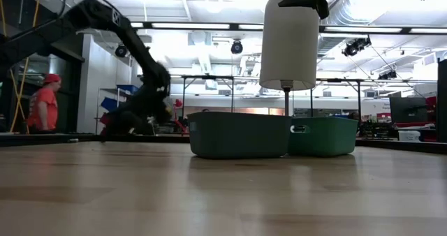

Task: Sort batteries
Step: Put the black battery into the blue bin

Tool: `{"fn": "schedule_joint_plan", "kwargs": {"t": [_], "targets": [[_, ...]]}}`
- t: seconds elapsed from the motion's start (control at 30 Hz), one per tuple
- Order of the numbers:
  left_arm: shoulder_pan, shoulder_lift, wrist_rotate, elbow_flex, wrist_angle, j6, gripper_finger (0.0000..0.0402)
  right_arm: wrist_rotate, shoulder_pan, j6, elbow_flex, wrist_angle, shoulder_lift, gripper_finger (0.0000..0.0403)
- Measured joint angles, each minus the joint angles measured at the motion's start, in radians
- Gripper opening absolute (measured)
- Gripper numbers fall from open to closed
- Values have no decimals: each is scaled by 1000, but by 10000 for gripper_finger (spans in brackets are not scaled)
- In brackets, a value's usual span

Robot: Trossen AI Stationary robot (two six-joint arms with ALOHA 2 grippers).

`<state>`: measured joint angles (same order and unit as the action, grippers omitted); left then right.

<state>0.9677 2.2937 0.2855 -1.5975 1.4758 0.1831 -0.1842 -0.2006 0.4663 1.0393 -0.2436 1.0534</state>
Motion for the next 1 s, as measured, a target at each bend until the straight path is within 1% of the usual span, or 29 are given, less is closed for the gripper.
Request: {"fn": "schedule_joint_plan", "kwargs": {"t": [0.1, 0.23, 0.3, 0.37, 0.43, 0.53, 0.57, 0.67, 0.83, 0.9, 1.0], "targets": [[0, -60, 0, -4, -28, -104, 0, 27, -20, -2, 0, 0, 0, 172], [54, -196, -103, 27, -148, -250, 0, 59, -29, -1, 0, 0, 0, 172], [69, -245, -74, 53, -188, -312, 0, 62, -29, -4, 0, 0, 0, 172], [88, -287, -27, 84, -180, -351, 0, 62, -29, -4, 0, 0, 0, 172], [116, -315, -10, 120, -155, -380, 0, 63, -29, -19, 0, 0, 0, 172], [134, -347, -5, 201, -149, -466, 0, 63, -29, -46, 0, 0, 0, 172], [130, -367, -6, 231, -172, -493, 0, 63, -29, -48, 0, 0, 0, 172], [90, -422, 53, 287, -273, -542, 0, 64, -29, -49, 0, 0, 0, 172], [66, -492, 52, 358, -431, -784, 0, 65, -32, -59, 0, 0, 0, 172], [53, -523, 51, 386, -502, -832, 0, 66, -37, -64, 0, 0, 0, 172], [21, -560, 70, 440, -535, -885, 0, 87, -49, -65, 0, -1, 0, 172]]}}
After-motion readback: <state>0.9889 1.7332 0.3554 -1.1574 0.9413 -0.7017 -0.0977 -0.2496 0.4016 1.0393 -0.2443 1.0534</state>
